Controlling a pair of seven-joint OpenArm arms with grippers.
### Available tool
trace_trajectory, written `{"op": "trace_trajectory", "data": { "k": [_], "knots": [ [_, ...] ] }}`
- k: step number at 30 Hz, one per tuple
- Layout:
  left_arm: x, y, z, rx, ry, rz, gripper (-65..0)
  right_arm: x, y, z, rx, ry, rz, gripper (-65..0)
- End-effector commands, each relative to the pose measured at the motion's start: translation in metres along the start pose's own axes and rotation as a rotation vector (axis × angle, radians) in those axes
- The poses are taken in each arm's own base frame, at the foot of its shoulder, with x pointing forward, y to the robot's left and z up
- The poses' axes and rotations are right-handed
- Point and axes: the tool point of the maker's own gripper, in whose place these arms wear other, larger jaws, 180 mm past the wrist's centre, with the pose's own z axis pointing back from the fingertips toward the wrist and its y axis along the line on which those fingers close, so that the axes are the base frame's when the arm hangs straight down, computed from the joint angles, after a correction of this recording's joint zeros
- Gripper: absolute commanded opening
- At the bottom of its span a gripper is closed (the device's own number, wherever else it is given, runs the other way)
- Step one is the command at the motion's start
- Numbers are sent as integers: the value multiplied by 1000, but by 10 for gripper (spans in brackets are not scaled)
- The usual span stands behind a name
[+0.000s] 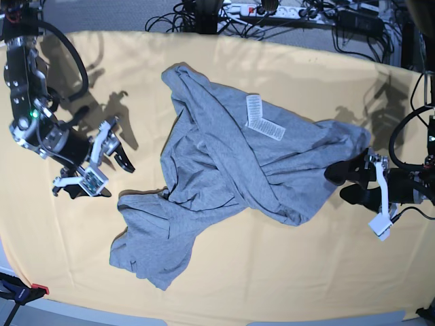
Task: Layout the t-shirt on the table in an organized manner, then fold the t-shirt properly
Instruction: 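Grasp the shirt hem with the right gripper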
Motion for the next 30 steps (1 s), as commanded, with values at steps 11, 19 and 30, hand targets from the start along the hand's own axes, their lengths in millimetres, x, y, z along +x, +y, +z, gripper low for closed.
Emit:
{"op": "trace_trajectory", "data": {
  "k": [11,19,30],
  "knots": [
    [13,1,11,12,-42,-22,-156,24,-72,-67,-69,1,-132,-306],
    [14,1,11,12,-42,-22,-156,-9,-88,-100,-18,57,-315,-343],
    [15,0,11,11,-47,-23,-156,5,-96,-100,24,36,-284,-650]
  ]
}}
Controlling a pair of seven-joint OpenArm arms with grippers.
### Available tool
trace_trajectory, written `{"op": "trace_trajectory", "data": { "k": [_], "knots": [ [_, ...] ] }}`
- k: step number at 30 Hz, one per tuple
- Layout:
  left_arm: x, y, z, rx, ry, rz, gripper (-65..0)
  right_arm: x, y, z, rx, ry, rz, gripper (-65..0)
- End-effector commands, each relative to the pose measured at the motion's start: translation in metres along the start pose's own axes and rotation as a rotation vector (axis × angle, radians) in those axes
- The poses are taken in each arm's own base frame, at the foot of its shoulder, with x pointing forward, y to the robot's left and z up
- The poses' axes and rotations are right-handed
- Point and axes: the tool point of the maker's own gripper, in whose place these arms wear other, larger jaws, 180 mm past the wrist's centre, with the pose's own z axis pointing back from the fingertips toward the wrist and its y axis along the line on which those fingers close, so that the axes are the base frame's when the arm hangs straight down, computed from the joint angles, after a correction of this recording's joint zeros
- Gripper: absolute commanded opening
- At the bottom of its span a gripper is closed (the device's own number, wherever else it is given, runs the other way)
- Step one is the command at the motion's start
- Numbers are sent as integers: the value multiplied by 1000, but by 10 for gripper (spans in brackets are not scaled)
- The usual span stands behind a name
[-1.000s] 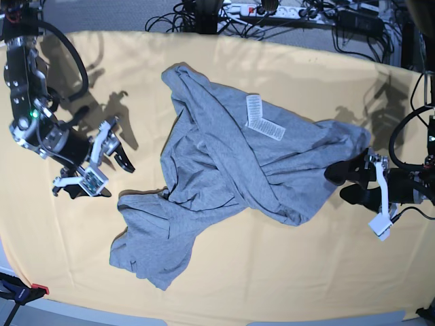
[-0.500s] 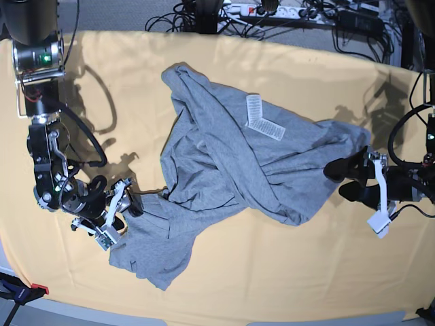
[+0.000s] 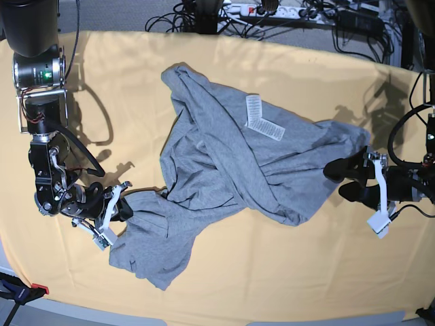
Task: Layout the t-shirt on the table in an organized manner, then fold the t-shirt properly
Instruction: 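Grasp the shirt hem with the right gripper, then pull the hem outward with the right gripper and release it flat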
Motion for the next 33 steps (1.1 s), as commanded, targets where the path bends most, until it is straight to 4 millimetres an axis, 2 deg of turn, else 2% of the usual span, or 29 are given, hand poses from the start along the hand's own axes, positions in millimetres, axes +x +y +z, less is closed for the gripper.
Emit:
{"op": "trace_trajectory", "data": {
  "k": [1,5,9,18,22,25,28,33],
  "knots": [
    [18,2,13,18,-52,-30,-156,47,-14,16,-23,-113,39,-650],
    [18,2,14,18,-51,-30,-156,90,-16,47,-44,-206,117,-650],
    [19,2,14,18,-52,-31,-156,130,-28,99,-145,-264,183,-650],
    [18,2,13,18,-52,-30,-156,169,-76,231,-335,-410,240,-650],
    [18,2,13,18,-52,-31,-156,165,-96,279,-385,-419,201,-650],
    [18,1,13,18,-52,-31,-156,154,-102,298,-385,-413,149,-650],
    [18,2,14,18,-50,-30,-156,129,-101,296,-351,-367,116,-650],
    [18,2,14,18,-48,-30,-156,70,-98,273,-318,-228,41,-650]
  ]
}}
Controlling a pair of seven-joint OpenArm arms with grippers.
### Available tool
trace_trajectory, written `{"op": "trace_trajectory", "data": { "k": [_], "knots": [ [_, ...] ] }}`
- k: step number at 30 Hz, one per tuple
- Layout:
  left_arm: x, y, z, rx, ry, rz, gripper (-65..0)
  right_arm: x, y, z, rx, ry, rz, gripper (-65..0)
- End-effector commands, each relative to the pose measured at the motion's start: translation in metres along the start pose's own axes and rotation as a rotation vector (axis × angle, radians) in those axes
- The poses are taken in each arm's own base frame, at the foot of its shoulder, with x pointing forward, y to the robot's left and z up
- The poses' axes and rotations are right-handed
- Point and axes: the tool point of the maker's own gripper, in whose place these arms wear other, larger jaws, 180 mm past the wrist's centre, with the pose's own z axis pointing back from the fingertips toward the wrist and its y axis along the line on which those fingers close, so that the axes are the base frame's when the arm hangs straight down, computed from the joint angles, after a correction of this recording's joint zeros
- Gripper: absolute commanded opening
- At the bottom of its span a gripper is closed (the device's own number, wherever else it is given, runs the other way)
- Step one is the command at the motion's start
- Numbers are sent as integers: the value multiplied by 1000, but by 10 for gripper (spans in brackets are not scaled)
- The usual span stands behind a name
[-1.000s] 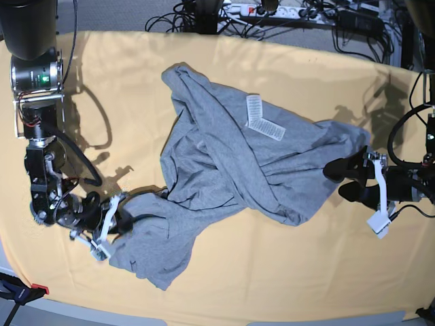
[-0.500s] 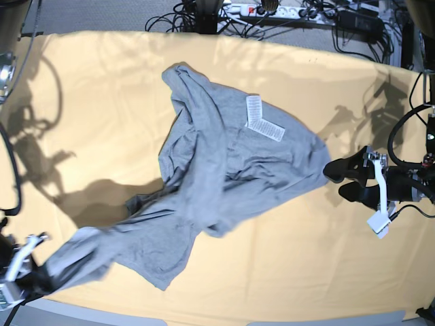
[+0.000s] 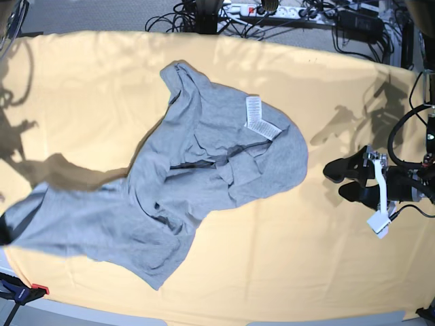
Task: Layout the t-shirt on the table in an organized manner, then fold the t-shirt properly
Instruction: 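Pull the hem outward with the right gripper and release it flat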
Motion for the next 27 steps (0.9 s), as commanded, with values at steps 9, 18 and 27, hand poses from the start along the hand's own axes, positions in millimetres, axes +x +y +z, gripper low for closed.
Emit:
{"op": "trace_trajectory", "data": {
  "k": [9,18,27],
  "knots": [
    [17,2,13,19,-47,-29,-156,-46,-31,48,-122,33,-73,-650],
    [19,0,14,10,-56,-28,-156,-115,-2,61,-37,162,-209,-650],
    [20,-1,14,5,-60,-27,-156,-159,18,66,-22,269,-303,-650]
  ]
}}
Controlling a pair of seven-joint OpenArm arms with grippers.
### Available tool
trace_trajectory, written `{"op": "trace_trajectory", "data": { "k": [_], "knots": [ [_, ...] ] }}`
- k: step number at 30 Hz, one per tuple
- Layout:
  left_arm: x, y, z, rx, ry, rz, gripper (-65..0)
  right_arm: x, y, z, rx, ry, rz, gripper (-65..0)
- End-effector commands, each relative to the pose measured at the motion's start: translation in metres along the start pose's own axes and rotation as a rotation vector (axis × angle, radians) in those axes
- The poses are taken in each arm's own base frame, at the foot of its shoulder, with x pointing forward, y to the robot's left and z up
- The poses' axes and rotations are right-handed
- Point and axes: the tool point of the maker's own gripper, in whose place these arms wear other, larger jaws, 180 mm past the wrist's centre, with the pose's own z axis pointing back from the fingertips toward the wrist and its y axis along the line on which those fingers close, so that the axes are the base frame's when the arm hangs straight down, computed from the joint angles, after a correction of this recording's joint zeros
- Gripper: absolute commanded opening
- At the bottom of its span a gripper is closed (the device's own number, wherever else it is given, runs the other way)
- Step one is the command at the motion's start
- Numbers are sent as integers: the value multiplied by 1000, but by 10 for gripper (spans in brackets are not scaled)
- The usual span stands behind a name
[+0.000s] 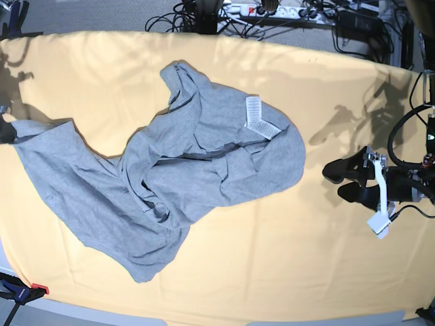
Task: Layout the t-shirt on the table in an organized manner, then fold the t-shirt properly
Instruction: 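Pull the hem outward with the right gripper and release it flat, then grasp the shirt with the left gripper and drag it toward the left arm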
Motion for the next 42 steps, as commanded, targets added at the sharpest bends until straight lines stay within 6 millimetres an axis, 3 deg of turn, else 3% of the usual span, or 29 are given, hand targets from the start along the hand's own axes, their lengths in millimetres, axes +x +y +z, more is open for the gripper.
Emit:
{"op": "trace_trajectory", "data": {
  "k": [1,5,10,11,14,16,19,22,25,28,30,33,34,37,38,42],
  "knots": [
    [18,1,13,14,-50,-29,-156,14,-7,15,-31,-36,35,-650],
    [19,0,13,9,-56,-29,-156,4,-9,31,-65,-21,47,-650],
    [20,-1,14,4,-61,-29,-156,4,-7,31,-64,-21,57,-650],
    [20,-1,14,4,-61,-30,-156,4,-7,31,-64,-23,57,-619],
    [22,-1,14,4,-64,-47,-156,7,-4,31,-48,-38,56,-393],
    [26,-2,15,4,-71,-53,-156,17,4,33,-5,-83,51,-293],
    [33,-1,17,9,-86,-66,-156,39,15,45,61,-182,50,-286],
    [40,-1,20,15,-96,-78,-156,60,14,69,61,-301,48,-286],
    [44,-3,16,3,-107,-83,-157,66,1,93,-6,-355,47,-286],
    [49,-14,-3,-50,-131,-83,-159,64,-3,98,-26,-355,42,-286],
    [56,-24,-18,-96,-155,-86,-242,61,-3,96,-23,-347,37,-286],
    [64,-36,-34,-149,-187,-90,-606,59,-3,96,-23,-334,37,-286],
    [67,-39,-38,-161,-195,-90,-650,58,-3,95,-23,-325,37,-286],
    [65,-39,-49,-147,-175,-98,-650,56,-3,95,-23,-319,37,-286],
    [64,-38,-53,-136,-162,-102,-617,56,-3,95,-23,-319,37,-286],
    [57,-39,-69,-124,-122,-109,-272,57,-3,95,-23,-320,36,-286]
  ]
}}
